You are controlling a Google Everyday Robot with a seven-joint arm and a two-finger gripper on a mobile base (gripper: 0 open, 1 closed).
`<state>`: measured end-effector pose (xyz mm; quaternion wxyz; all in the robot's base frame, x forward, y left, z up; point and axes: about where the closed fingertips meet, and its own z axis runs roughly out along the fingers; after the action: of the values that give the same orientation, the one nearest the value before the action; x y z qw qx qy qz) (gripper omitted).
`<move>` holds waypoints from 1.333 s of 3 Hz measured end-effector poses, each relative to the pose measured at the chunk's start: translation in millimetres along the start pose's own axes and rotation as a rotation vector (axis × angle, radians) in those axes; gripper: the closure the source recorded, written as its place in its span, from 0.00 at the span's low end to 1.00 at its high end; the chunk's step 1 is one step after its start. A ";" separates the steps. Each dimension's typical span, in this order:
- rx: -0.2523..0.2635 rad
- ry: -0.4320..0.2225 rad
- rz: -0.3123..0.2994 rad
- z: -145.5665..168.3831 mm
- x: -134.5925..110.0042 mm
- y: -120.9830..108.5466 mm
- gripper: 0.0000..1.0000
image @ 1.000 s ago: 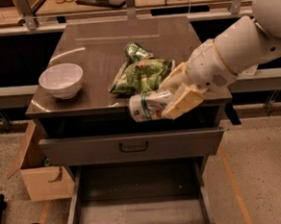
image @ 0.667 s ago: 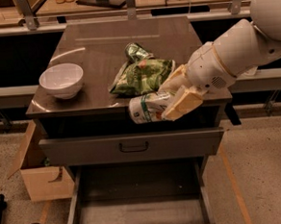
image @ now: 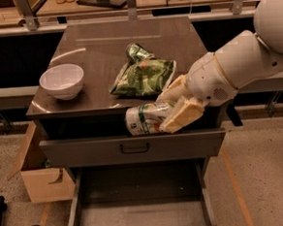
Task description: Place 7up can into middle drawer
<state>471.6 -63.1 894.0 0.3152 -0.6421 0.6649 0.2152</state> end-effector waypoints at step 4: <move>0.007 -0.054 0.163 108.3 68.4 102.3 1.00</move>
Offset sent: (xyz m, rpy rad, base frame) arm -0.0831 0.0453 -0.0839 0.0875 0.0774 0.0341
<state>387.4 -29.0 757.6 0.3165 -0.5786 0.7071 0.2552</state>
